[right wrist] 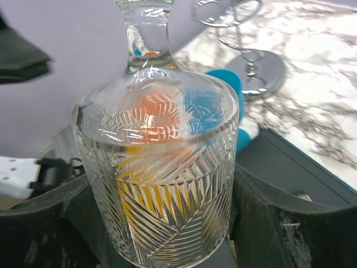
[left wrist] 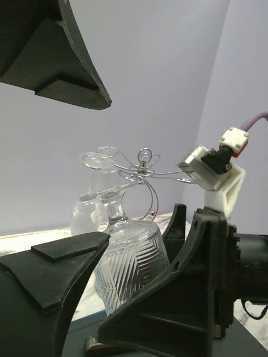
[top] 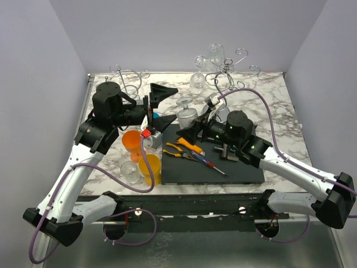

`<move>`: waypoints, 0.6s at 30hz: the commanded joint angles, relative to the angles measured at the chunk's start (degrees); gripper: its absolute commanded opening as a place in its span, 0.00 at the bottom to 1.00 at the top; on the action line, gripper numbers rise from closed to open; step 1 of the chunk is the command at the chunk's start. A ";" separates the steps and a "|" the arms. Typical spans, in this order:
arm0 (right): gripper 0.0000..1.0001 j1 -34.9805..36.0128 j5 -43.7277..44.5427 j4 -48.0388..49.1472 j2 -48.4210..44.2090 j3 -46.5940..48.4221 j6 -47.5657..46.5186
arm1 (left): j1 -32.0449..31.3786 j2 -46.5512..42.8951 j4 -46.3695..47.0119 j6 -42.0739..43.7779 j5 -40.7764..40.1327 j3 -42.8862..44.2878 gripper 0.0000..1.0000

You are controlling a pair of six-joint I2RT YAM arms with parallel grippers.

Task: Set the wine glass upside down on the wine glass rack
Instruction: Turn the wine glass upside down at the wine rack.

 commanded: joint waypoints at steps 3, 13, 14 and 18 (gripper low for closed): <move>0.01 -0.30 15.89 13.81 -4.53 -6.87 -5.94 | -0.59 -1.17 0.90 -10.15 -6.88 -1.34 0.99; 0.01 -8.67 17.28 19.80 -8.56 -11.66 -7.67 | -0.59 -2.64 2.68 -41.08 -28.32 -0.99 0.99; 0.01 -9.57 16.77 19.63 -8.20 -11.35 -7.81 | -0.59 -2.85 2.68 -42.02 -29.11 -1.08 0.99; 0.01 -13.49 14.12 19.22 -7.30 -10.73 -7.65 | -0.59 -3.53 2.67 -46.64 -30.08 -0.89 0.99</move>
